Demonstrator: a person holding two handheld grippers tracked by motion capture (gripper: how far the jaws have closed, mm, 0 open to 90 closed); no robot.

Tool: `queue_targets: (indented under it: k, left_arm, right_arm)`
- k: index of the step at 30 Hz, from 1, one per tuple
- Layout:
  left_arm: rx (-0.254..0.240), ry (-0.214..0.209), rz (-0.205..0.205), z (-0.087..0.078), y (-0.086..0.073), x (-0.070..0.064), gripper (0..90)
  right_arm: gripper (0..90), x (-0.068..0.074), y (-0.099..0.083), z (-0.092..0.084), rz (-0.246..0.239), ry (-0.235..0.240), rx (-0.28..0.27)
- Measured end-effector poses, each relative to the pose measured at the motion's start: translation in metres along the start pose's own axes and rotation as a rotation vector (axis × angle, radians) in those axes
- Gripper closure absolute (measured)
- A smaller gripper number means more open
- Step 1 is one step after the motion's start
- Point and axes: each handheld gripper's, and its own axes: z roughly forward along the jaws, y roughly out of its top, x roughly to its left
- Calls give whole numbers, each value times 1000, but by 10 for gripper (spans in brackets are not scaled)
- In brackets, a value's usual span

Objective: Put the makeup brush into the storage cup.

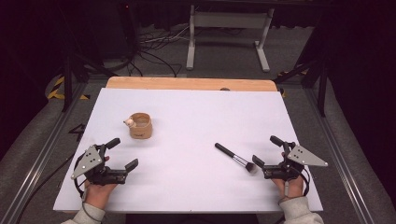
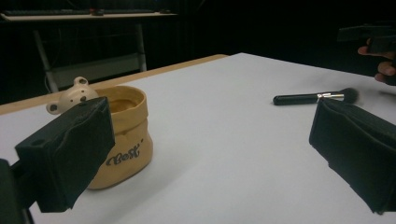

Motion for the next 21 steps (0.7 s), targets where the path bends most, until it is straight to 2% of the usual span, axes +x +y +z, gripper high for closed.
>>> queue_targets:
  k: [14,21]
  left_arm:
    - [0,-16,-57,0,-3,5,0]
    - [9,-21,-60,2,-4,5,1]
  right_arm:
    - [0,2,2,-1,-7,5,-7]
    - [0,2,2,-1,-14,12,-4]
